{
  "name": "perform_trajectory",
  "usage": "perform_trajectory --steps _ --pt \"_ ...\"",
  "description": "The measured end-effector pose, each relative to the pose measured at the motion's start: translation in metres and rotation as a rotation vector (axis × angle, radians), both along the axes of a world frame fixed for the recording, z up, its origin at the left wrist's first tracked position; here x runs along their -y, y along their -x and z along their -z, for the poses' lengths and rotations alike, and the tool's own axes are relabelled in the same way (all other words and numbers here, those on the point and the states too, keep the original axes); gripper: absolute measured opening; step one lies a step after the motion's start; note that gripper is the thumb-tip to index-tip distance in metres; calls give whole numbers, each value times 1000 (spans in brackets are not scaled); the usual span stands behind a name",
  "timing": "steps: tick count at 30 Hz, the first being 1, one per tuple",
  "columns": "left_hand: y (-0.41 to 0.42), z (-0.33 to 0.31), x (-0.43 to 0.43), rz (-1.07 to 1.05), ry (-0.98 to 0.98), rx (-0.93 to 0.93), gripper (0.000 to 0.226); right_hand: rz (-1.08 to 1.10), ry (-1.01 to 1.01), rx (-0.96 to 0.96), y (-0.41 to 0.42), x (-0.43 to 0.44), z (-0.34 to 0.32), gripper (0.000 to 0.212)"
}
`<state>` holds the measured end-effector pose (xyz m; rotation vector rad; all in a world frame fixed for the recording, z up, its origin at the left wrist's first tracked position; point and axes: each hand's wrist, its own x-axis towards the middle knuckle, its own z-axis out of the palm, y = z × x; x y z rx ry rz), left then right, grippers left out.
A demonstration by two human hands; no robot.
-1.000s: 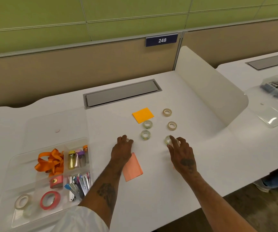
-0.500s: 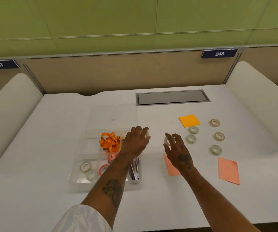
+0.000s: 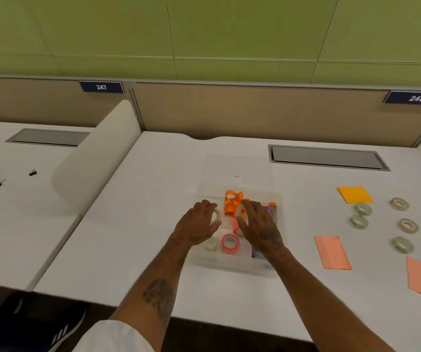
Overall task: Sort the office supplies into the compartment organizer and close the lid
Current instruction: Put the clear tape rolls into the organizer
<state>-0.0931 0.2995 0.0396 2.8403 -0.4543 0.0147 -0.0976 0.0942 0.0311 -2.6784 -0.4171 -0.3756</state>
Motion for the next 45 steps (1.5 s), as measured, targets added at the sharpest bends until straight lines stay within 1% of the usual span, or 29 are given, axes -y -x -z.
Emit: perform_trajectory --steps 2,7,10,12,18,21,24,27,31,35,38,41,45 --pt "8 5 -18 -4 8 -31 54 -19 -29 25 4 -17 1 45" --pt "26 17 -39 -10 -18 -107 58 -79 -14 -3 10 -43 5 48" --pt "29 21 -41 -6 -39 -108 58 -118 63 -65 11 -52 7 52" --pt "28 23 -40 -8 -54 -108 58 -138 81 -96 10 -54 10 54" --pt "26 30 -43 -19 -120 -144 66 -111 156 -191 4 -59 18 58" --pt "25 31 -46 -28 -129 -109 65 -111 173 -210 0 -59 23 58" --pt "23 32 -51 -81 -120 -40 62 -128 170 -199 -4 -62 26 59" --pt "20 31 -55 -133 -143 9 66 -146 166 -203 -8 -66 26 59" --pt "16 34 -61 -195 -236 23 73 -152 171 -212 -12 -71 26 59" --pt "13 37 -64 -232 -265 51 75 -126 156 -161 -11 -67 28 59" --pt "12 36 -63 -247 -274 81 80 -78 175 -189 -12 -59 27 69" --pt "10 35 -59 -240 -268 86 83 -10 208 -172 -11 -50 27 79" --pt "4 34 -50 -201 -246 94 83 64 252 -186 -5 -36 27 83"
